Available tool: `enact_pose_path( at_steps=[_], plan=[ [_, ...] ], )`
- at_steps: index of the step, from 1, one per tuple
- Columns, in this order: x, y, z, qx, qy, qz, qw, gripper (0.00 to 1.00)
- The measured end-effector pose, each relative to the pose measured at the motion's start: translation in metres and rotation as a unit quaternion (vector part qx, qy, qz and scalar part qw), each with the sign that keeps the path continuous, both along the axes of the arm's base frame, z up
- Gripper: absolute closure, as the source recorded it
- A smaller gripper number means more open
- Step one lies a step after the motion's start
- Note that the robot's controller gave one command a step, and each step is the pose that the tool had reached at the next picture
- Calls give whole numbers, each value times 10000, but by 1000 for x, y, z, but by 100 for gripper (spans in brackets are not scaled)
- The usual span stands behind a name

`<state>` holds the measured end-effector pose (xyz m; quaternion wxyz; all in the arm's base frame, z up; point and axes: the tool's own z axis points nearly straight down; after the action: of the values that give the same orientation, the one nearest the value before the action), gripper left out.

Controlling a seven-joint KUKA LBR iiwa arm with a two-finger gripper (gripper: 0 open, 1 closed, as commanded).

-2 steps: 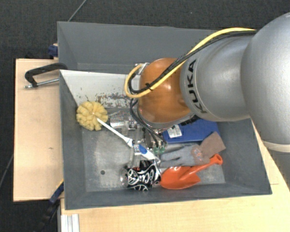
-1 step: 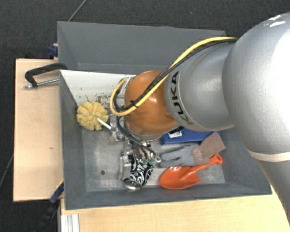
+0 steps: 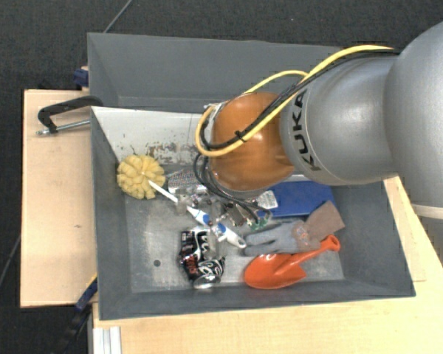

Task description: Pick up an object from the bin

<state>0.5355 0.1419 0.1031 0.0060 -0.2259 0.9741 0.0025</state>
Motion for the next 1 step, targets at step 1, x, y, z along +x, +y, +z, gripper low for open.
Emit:
enact_pose_path(
  at_steps=[1],
  plan=[
    [11, -25, -12, -23, 18, -383, 9993, 0]
  ],
)
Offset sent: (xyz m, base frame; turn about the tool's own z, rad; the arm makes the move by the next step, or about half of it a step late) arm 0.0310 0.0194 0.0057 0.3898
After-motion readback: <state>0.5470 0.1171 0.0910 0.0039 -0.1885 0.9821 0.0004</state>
